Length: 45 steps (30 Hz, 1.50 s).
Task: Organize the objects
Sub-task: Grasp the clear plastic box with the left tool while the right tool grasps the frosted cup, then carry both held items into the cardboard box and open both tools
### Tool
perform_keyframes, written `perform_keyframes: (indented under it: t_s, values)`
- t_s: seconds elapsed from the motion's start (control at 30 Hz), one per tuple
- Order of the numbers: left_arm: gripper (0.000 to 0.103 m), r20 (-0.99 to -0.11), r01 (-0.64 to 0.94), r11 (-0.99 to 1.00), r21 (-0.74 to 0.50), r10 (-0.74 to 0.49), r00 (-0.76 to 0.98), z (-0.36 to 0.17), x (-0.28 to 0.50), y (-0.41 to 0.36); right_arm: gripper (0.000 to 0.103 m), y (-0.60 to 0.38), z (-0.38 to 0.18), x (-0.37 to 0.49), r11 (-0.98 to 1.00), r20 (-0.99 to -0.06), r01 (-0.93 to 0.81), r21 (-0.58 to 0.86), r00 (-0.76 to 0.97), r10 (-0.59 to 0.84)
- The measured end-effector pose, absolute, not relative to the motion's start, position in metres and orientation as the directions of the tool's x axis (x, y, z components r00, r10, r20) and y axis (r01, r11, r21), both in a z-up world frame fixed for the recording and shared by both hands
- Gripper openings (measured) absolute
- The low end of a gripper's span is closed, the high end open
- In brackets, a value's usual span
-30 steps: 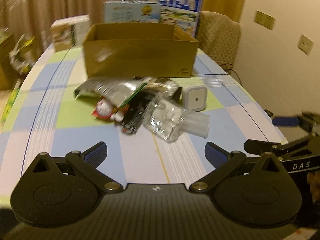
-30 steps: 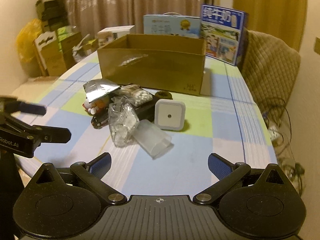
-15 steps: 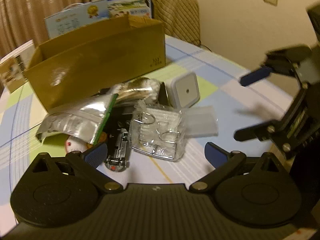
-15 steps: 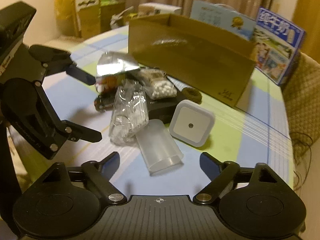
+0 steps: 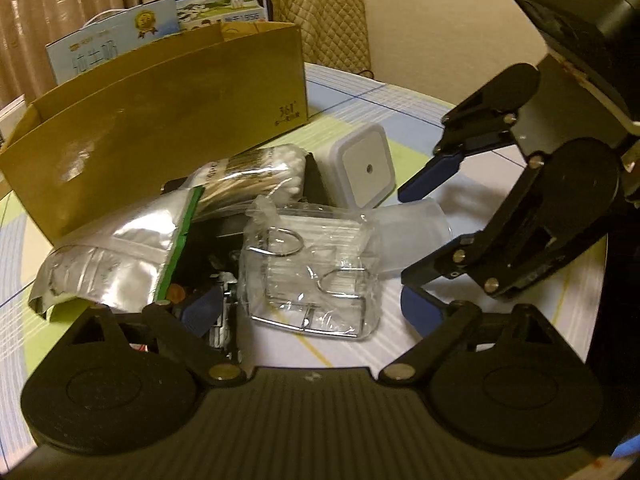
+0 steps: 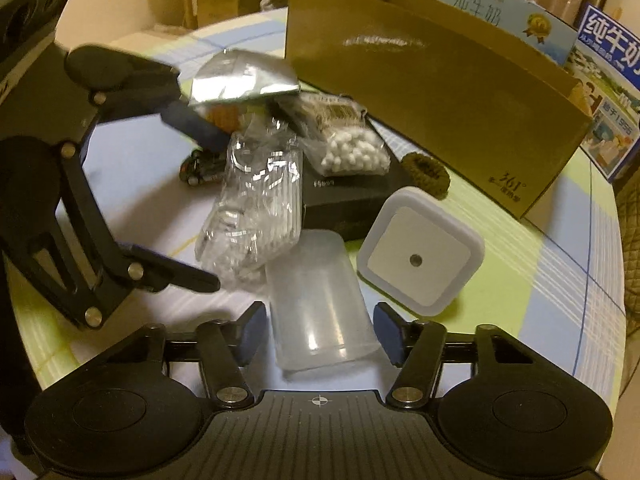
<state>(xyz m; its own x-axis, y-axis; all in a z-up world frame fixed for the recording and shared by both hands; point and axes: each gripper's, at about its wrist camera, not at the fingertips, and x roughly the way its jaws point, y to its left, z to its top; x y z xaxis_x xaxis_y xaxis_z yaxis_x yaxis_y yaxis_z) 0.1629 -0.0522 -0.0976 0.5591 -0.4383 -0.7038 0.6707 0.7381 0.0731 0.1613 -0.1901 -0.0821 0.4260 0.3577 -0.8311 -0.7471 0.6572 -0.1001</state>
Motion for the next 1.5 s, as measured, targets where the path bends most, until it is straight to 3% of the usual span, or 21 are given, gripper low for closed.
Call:
perform_keyframes:
  t_s: [0.27,0.33,0.57,1.2,1.5]
  values:
    - [0.090,-0.708,0.692,0.717,0.081,-0.447,0.546,-0.105,0.175,-0.055,0.050,-0.196,-0.082,0.167,0.701,-0.837,-0.711,-0.061,0.419,0.352]
    - [0.080,-0.711,0.698,0.711,0.086,-0.447,0.543,-0.106,0.176,-0.057,0.050,-0.196,-0.082,0.167,0.710,-0.837,-0.702,-0.054,0.420,0.352]
    - [0.064,-0.725,0.670,0.740,0.064,-0.427,0.540,-0.106,0.173,-0.057,0.050,-0.193,-0.084,0.162,0.717,-0.831,-0.694,-0.058,0.432,0.350]
    - [0.063,-0.718,0.555,0.831,-0.050,-0.416,0.558,-0.078,0.142,-0.043,0.050,-0.206,-0.043,0.135,0.822,-0.754,-0.570,0.019,0.531,0.385]
    - [0.063,-0.705,0.466,0.883,-0.058,-0.367,0.607,-0.034,0.133,-0.031,0.050,-0.213,-0.001,0.121,0.871,-0.693,-0.489,0.046,0.612,0.381]
